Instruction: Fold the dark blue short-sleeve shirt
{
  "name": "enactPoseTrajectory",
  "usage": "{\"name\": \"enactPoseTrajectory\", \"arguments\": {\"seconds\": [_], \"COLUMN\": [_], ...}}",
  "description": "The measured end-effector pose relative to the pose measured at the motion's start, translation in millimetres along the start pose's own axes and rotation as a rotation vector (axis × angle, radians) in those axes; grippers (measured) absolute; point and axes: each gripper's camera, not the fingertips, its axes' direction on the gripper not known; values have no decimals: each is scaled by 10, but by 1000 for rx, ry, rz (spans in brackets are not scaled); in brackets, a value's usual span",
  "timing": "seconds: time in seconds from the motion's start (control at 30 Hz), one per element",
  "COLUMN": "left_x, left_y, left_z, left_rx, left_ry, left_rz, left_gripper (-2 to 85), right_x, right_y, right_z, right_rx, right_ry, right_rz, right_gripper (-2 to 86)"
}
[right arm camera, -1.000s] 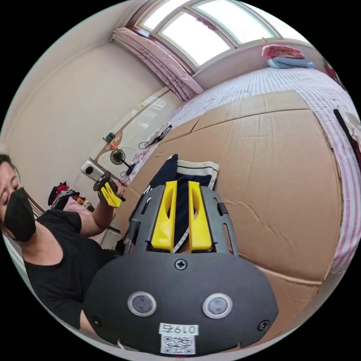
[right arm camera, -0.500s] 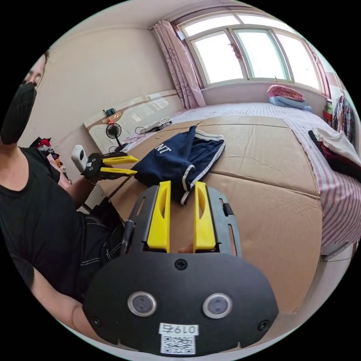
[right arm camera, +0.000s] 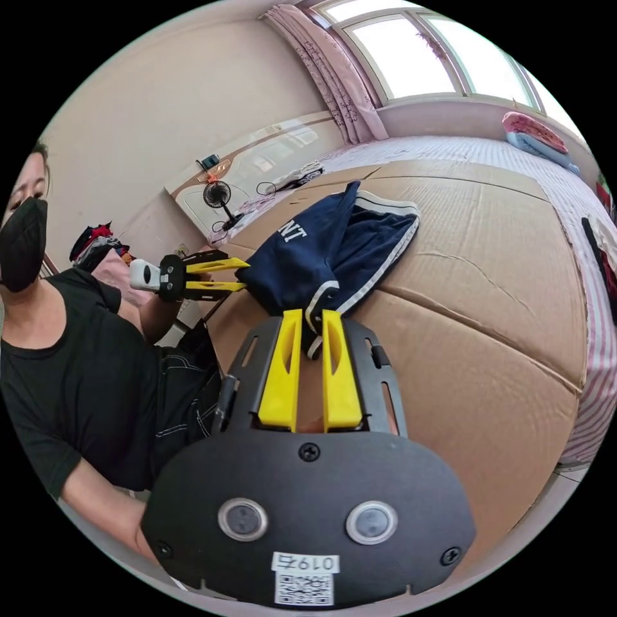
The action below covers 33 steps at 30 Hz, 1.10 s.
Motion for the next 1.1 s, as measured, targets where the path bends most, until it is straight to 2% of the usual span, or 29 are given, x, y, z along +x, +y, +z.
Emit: {"name": "enactPoseTrajectory", "arguments": {"seconds": [0.17, 0.37, 0.7, 1.1], "left_x": [71, 76, 375, 632], "left_y": [174, 452, 764, 1103], "left_z": [20, -2, 70, 345], "left_rx": [-40, -38, -12, -22], "left_ry": [19, 65, 24, 40], "left_rz": [-72, -143, -86, -38], "left_gripper": [28, 13, 9, 8], "right_x": [270, 406, 469, 632], "right_y": [38, 123, 171, 157], "right_z": [-125, -38, -243, -140], "right_rx": [52, -65, -3, -159], "right_ry": [-219, -211, -294, -232], "right_rz": [113, 199, 242, 223], "right_gripper": [23, 19, 55, 5]}}
